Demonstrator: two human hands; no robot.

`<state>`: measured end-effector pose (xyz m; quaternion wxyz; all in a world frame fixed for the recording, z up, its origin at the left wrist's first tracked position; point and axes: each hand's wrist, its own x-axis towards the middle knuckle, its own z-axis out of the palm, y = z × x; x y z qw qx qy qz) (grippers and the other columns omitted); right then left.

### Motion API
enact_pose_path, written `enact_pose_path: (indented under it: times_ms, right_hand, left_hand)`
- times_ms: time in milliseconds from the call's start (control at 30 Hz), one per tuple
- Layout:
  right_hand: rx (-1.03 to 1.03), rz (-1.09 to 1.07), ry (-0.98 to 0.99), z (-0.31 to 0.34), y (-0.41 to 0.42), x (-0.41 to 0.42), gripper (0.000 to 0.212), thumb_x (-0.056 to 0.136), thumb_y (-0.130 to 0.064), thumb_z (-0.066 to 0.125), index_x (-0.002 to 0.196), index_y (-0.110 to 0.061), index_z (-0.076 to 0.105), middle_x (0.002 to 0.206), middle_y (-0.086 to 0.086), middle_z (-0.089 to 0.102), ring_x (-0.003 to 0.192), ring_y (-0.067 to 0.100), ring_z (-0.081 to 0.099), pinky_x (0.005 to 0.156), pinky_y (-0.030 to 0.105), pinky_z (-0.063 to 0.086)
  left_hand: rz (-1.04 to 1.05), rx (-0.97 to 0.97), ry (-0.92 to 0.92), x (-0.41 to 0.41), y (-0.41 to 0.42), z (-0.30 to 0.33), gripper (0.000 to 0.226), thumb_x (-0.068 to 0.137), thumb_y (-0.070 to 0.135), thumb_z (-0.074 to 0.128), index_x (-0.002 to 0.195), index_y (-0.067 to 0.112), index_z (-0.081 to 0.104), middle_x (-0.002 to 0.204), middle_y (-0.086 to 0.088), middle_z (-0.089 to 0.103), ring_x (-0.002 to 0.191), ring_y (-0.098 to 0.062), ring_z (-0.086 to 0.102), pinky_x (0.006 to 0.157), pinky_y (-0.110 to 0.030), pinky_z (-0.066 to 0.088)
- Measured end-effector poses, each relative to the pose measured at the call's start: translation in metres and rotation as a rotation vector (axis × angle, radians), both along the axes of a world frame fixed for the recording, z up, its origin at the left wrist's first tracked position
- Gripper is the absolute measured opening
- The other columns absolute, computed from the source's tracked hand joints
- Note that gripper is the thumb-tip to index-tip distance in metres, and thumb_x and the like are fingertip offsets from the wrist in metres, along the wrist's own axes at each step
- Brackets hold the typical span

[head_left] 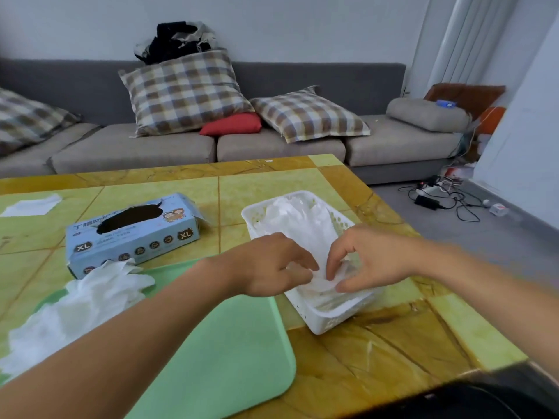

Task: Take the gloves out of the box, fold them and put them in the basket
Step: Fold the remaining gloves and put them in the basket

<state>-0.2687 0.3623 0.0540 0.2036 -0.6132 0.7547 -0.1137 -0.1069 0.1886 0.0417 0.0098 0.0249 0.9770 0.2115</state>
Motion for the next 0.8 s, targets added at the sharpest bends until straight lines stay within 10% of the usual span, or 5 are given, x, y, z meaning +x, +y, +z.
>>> enact_pose_path:
  times_ms: [167,333,500,800]
  right_hand:
    - [-0.172,-0.147,-0.117,0.021,-0.023,-0.015,0.023,0.080,-0.035,0.084,0.100,-0.023,0.081,0.095,-0.013,0.077,0.091,0.008,0.071,0.085,0.033,0.056]
    - [0.330,-0.112,0.248,0.017,-0.068,0.001,0.113,0.062,-0.045,0.095,0.152,-0.027,0.030,0.141,-0.007,0.039,0.120,0.016,0.047,0.093,0.030,0.046]
    - [0.572,-0.179,0.472,0.001,-0.101,-0.004,0.153,0.053,-0.054,0.096,0.159,-0.035,-0.012,0.158,0.008,0.022,0.137,0.034,0.043,0.088,0.042,0.047]
    - [0.502,-0.109,0.304,-0.007,-0.101,-0.015,0.131,0.060,-0.047,0.095,0.159,-0.037,0.009,0.163,-0.009,0.026,0.147,0.023,0.034,0.113,0.044,0.039]
  left_hand:
    - [0.216,-0.172,0.223,-0.030,-0.003,0.028,0.038,0.088,0.041,0.046,0.086,0.016,0.074,0.087,-0.002,0.073,0.083,-0.021,0.065,0.075,-0.039,0.053]
    - [0.343,-0.445,-0.128,-0.067,-0.001,0.024,0.032,0.083,0.034,0.071,0.074,0.018,0.044,0.080,0.000,0.049,0.078,-0.021,0.052,0.063,-0.029,0.043]
    - [0.361,-0.414,-0.431,-0.088,-0.006,-0.006,0.062,0.079,0.048,0.073,0.132,0.023,0.055,0.114,0.000,0.061,0.108,-0.025,0.060,0.092,-0.038,0.054]
    - [0.199,-0.485,-0.399,-0.076,-0.027,0.003,0.066,0.083,0.056,0.067,0.139,0.024,0.053,0.125,0.001,0.061,0.113,-0.025,0.060,0.096,-0.041,0.052]
